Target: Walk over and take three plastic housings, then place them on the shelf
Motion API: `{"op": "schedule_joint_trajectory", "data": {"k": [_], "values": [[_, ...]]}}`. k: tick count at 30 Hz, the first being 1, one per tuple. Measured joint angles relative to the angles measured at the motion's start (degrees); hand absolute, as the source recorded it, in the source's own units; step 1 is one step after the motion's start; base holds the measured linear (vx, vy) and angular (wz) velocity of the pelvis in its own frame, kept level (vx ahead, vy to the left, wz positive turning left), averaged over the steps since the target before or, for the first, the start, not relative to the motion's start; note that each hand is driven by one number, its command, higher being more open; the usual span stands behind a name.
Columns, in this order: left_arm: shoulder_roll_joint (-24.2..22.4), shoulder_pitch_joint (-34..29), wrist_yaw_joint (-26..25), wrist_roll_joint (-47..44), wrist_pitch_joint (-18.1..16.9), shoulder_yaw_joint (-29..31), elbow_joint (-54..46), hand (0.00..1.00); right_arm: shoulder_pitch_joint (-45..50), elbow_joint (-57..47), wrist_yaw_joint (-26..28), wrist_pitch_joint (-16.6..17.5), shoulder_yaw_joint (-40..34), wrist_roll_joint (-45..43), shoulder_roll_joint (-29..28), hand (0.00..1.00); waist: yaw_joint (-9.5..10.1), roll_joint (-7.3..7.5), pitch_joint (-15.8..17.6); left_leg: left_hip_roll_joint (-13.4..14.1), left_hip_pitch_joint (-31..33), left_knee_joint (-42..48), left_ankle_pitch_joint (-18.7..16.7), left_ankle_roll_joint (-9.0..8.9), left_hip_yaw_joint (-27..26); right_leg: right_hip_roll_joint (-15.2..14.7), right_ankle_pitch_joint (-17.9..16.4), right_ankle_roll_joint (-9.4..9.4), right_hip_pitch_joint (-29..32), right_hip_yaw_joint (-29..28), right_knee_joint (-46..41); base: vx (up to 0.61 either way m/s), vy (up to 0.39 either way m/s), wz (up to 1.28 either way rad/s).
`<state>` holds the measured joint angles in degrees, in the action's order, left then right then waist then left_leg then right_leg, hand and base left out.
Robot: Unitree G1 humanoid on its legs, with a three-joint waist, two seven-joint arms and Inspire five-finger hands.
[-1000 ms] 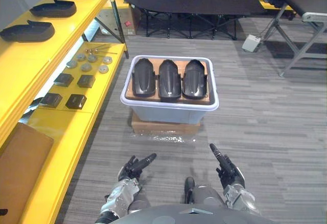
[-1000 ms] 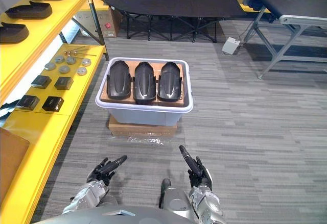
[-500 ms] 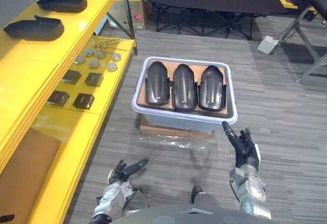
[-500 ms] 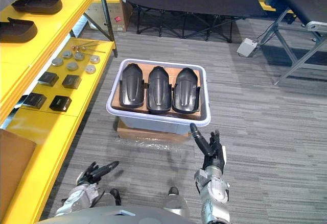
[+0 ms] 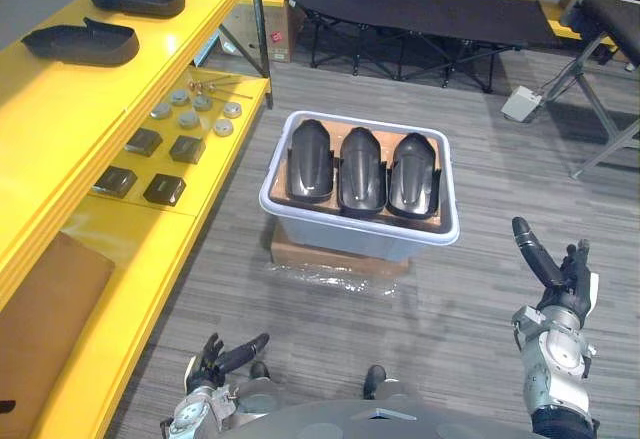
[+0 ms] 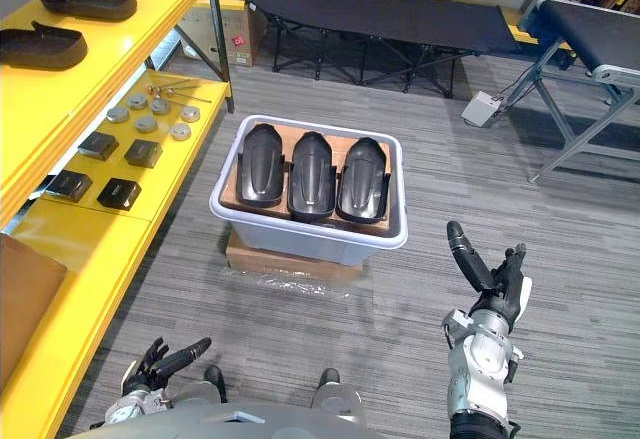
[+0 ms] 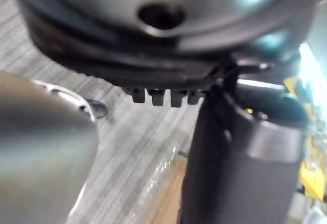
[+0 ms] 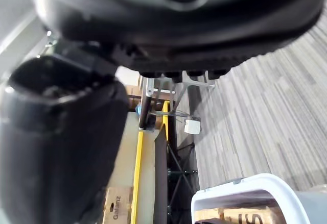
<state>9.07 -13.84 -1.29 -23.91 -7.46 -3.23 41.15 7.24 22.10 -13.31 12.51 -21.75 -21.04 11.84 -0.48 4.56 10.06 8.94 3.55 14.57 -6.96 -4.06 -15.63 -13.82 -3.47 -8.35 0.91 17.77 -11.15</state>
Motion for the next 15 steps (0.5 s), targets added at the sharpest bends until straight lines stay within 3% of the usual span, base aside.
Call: {"op": "schedule_joint_trajectory", "data": {"k": [2,3,5,7,8,10,11,12,13,14,15], "values": [[1.22,-0.58,3.64,0.20,0.00,-3.55,-4.48,1.00,1.58,-0.43,0.78,0.00,-0.06,0.07,-2.50,1.00,0.26,-0.59,0.16,1.15,0.02,2.86,-2.44,0.61,0.43,-0.39,2.33,-1.35,0.33,-0.01,-3.12,0.02,0.145,-0.11],[1.36,-0.15,6.31,-0.44,-0.06,-4.94,-6.44,1.00,2.13,-0.44,1.64,0.07,-0.01,0.09,-3.84,1.00,0.23,-2.25,0.93,3.14,-0.25,3.83,-3.58,0.66,0.54,0.37,3.33,-1.54,2.27,-0.58,-5.99,-0.03,0.165,-0.16],[1.63,0.49,9.23,-2.27,-0.05,-7.43,-9.99,1.00,3.23,-0.46,2.19,0.10,0.52,0.22,-5.54,1.00,0.06,-2.82,1.28,4.80,-0.30,4.65,-4.54,0.43,0.53,0.52,2.42,-0.42,4.23,-2.98,-4.79,-0.02,0.075,-0.12],[2.42,1.55,11.72,-4.39,-0.10,-10.26,-13.04,1.00,4.65,-0.56,2.90,0.14,1.33,0.39,-6.65,1.00,-0.46,-2.37,1.18,5.79,-0.35,5.18,-5.18,-0.60,1.04,1.24,3.23,-1.38,4.91,-6.91,-2.72,0.07,-0.062,0.06],[2.93,2.37,12.70,-6.06,-0.02,-11.98,-14.65,1.00,5.53,-0.97,3.29,0.25,1.79,0.49,-7.38,1.00,-1.22,-1.28,1.11,5.90,-0.90,5.53,-5.74,-1.52,1.49,1.13,3.67,-2.11,4.43,-8.19,-2.23,0.10,-0.124,0.14],[3.08,3.07,12.77,-8.22,0.08,-13.90,-16.48,1.00,6.18,-1.79,3.49,0.25,2.95,1.14,-7.70,1.00,-1.62,0.73,0.73,5.78,-2.59,6.59,-7.10,-3.52,1.49,1.36,3.30,-1.55,2.01,-8.13,-1.69,0.18,-0.268,0.06],[1.64,4.36,12.05,-10.27,0.31,-15.17,-16.32,1.00,5.77,-2.46,3.77,0.28,3.01,2.83,-6.49,1.00,-1.61,-0.71,0.93,7.84,-2.81,9.18,-8.95,-5.20,2.03,2.59,0.78,0.37,0.67,-6.62,-2.10,0.19,-0.283,-0.07],[0.59,4.49,11.08,-10.88,0.65,-16.02,-16.90,1.00,5.62,-2.97,3.95,0.25,3.43,2.81,-5.44,1.00,-1.54,-1.68,0.41,9.31,-2.87,9.54,-9.32,-5.57,1.98,4.13,0.49,0.79,0.62,-5.86,-2.18,0.25,-0.271,-0.14],[-0.17,4.74,9.78,-12.22,0.81,-17.39,-17.19,1.00,5.27,-3.38,4.52,0.23,4.41,2.69,-3.85,1.00,-1.54,-3.82,-0.25,11.45,-3.04,9.75,-8.46,-5.65,1.47,6.13,-0.68,1.86,0.56,-5.50,-2.18,0.27,-0.197,-0.15],[-1.33,5.03,8.81,-12.31,1.29,-18.11,-17.14,1.00,4.63,-3.49,5.11,-0.06,5.59,2.70,-2.99,1.00,-1.51,-5.15,-0.32,13.12,-2.78,11.33,-6.65,-4.90,0.79,7.52,-1.17,2.82,0.25,-5.43,-2.59,0.27,-0.197,-0.13],[-1.83,4.97,8.43,-12.33,1.41,-18.25,-17.04,1.00,4.20,-3.60,5.35,-0.69,6.25,2.82,-2.73,1.00,-1.53,-5.29,-0.25,13.79,-2.45,12.58,-5.55,-3.80,0.35,7.99,-1.25,3.13,-0.08,-5.42,-2.68,0.24,-0.220,-0.07]]}}
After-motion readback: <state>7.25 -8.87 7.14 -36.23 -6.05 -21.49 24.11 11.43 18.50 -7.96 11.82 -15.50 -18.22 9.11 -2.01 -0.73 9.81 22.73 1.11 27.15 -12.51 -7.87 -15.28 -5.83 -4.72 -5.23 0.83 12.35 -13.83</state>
